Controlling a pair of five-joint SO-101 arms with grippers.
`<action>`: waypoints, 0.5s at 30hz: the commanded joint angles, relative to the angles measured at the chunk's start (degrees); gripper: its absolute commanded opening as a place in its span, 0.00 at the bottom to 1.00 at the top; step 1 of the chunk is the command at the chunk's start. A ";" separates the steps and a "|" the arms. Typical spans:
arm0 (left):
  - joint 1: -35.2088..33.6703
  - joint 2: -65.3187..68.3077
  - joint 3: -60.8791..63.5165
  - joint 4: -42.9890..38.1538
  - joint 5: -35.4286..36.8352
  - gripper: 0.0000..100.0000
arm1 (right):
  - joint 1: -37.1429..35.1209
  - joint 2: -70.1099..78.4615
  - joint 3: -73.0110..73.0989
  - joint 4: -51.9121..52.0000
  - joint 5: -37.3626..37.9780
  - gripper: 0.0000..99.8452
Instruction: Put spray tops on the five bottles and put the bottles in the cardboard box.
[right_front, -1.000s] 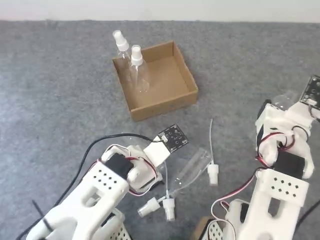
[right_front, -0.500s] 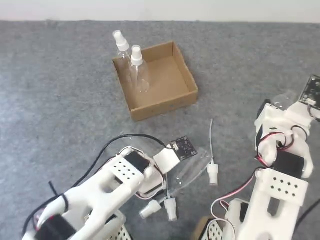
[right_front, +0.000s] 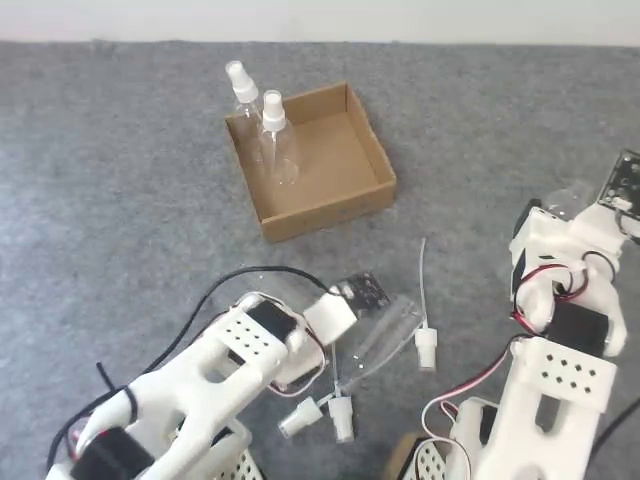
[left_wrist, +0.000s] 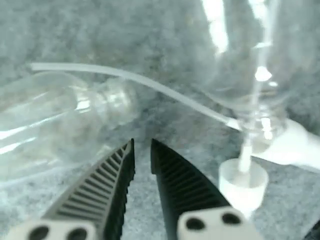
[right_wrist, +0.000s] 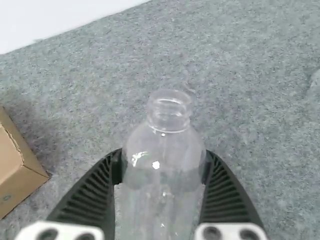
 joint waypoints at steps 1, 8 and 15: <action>-3.43 -0.35 -4.88 1.58 -1.76 0.05 | 0.48 -1.19 -0.79 -1.10 -0.26 0.06; -4.40 -0.35 -13.23 10.55 0.53 0.19 | 0.48 -1.19 -0.79 -1.10 -0.26 0.06; 0.44 -0.35 -13.58 10.29 7.56 0.22 | 0.48 -1.19 -0.79 -1.10 -0.18 0.06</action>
